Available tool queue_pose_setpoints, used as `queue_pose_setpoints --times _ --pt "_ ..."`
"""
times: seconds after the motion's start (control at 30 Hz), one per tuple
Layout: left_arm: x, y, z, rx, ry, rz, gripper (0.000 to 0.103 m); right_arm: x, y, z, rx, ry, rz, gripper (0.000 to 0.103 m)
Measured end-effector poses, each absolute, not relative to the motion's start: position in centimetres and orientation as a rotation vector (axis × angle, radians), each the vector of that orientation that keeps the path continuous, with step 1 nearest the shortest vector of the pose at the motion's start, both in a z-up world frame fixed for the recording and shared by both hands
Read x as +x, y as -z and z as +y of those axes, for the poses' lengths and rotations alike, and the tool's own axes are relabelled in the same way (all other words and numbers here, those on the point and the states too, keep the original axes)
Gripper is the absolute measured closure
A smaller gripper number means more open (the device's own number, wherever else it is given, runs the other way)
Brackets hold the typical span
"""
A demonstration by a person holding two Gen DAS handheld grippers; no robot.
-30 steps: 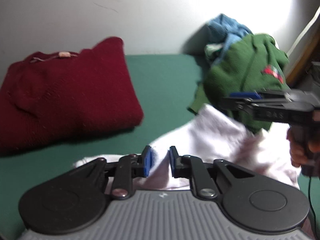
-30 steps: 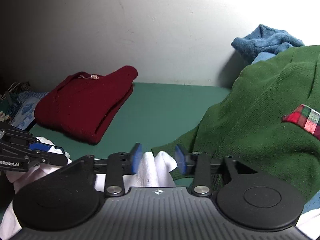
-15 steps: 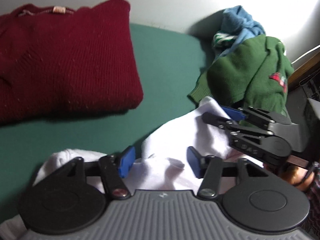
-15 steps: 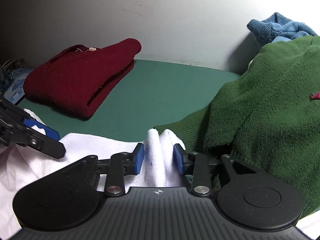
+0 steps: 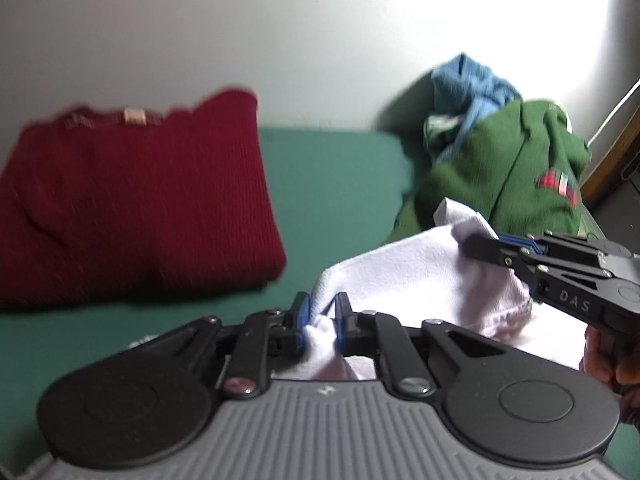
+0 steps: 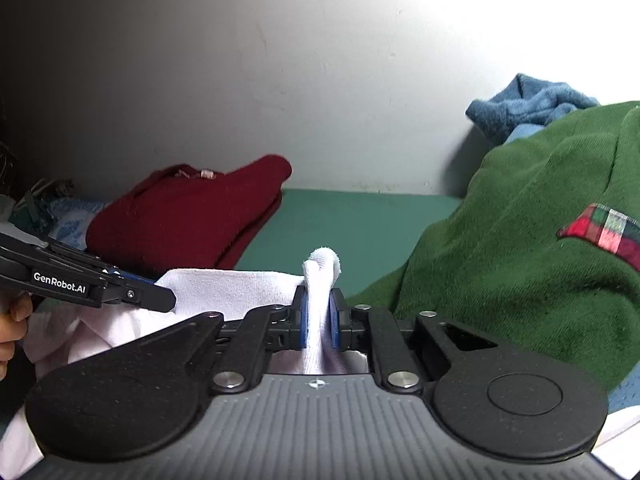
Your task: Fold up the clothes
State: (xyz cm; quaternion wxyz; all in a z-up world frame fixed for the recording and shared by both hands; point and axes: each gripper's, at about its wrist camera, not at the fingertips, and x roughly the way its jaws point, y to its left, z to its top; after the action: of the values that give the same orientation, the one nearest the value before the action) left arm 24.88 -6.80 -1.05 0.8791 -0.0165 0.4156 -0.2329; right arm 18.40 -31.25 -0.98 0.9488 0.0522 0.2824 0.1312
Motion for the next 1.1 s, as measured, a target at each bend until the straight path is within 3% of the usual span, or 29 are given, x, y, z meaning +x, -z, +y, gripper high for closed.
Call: queue_pose_setpoints --times 0.27,0.33,0.67,0.97,1.0,1.1 --pt "27.5 -1.6 -9.9 0.192 0.420 0.754 0.096 20.4 -0.8 -31.5 0.076 -0.166 0.497 0.099" --pt "28.5 -1.0 -11.0 0.247 0.398 0.751 0.100 21.4 -0.5 -31.6 0.059 -0.135 0.502 0.099" --pt "31.9 4.9 -14.6 0.493 0.296 0.756 0.099 27.0 4.0 -30.7 -0.049 -0.061 0.602 0.099" --pt "33.1 7.4 -16.6 0.639 0.241 0.734 0.078 28.6 5.1 -30.8 -0.071 -0.019 0.628 0.100" --pt "33.1 6.8 -16.3 0.625 0.257 0.733 0.078 28.1 4.3 -31.2 -0.047 -0.020 0.605 0.099" --pt "33.0 3.6 -13.8 0.495 0.319 0.742 0.075 26.4 2.0 -32.2 0.028 -0.033 0.537 0.077"
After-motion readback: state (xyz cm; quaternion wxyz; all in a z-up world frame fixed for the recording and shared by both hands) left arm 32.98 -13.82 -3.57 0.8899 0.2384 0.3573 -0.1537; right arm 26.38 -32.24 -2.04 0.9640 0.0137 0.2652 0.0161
